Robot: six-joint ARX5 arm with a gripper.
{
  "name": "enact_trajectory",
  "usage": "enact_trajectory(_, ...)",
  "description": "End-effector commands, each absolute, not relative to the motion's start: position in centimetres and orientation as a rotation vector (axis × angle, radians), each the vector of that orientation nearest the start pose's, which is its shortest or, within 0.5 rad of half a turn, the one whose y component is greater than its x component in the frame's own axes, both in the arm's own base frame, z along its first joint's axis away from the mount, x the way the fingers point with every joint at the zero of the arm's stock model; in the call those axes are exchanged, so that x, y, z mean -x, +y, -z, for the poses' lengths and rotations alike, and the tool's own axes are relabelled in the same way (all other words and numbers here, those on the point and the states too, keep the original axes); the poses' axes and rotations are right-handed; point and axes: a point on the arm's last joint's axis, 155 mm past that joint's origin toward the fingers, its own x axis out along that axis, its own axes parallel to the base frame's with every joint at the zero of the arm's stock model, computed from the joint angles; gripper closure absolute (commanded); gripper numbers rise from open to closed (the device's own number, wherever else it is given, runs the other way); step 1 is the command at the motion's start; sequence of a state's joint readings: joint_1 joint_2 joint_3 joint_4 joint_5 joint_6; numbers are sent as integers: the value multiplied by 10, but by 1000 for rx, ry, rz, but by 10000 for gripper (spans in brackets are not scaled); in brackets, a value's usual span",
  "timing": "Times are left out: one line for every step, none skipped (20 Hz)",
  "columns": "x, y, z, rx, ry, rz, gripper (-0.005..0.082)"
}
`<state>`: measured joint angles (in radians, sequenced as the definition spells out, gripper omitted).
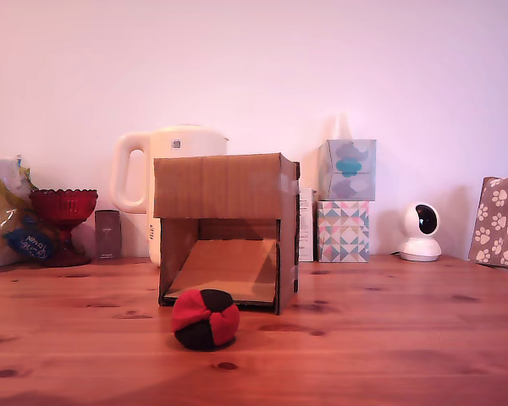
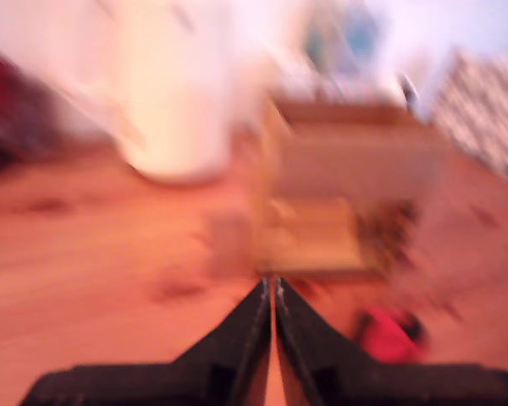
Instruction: Drop the footbag into the cardboard dice tower
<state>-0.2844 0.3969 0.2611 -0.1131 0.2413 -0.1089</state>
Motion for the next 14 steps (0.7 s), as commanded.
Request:
enact_trajectory(-243,-131,-174,66,277,564,793)
enact_trajectory(-241,-141,-166,55,310,600,793)
enact_trajectory(-238,-151,-155,42,354,635,793)
enact_trajectory(-236,-160,-144,32,394,666,793)
enact_trajectory(-234,-171,-138,23,419,699,793)
enact_trajectory(-233,-180,-132,14,436,728,793)
enact_trajectory(-232,-190,-127,6,446,757,793)
enact_trajectory(-231,-199,-124,-1,451,784,793)
enact_trajectory(-231,-207,-120,-7,454,804,793)
enact_trajectory(-234,-213,-117,-13,452,807,793)
enact_trajectory(-238,-216,-115,-18,445,802,793)
enact_trajectory(-243,-219,-114,-19,433,797,793)
enact_trajectory(-247,-222,-112,-18,429,797,793)
enact_trajectory(-250,-224,-110,-17,427,798,793)
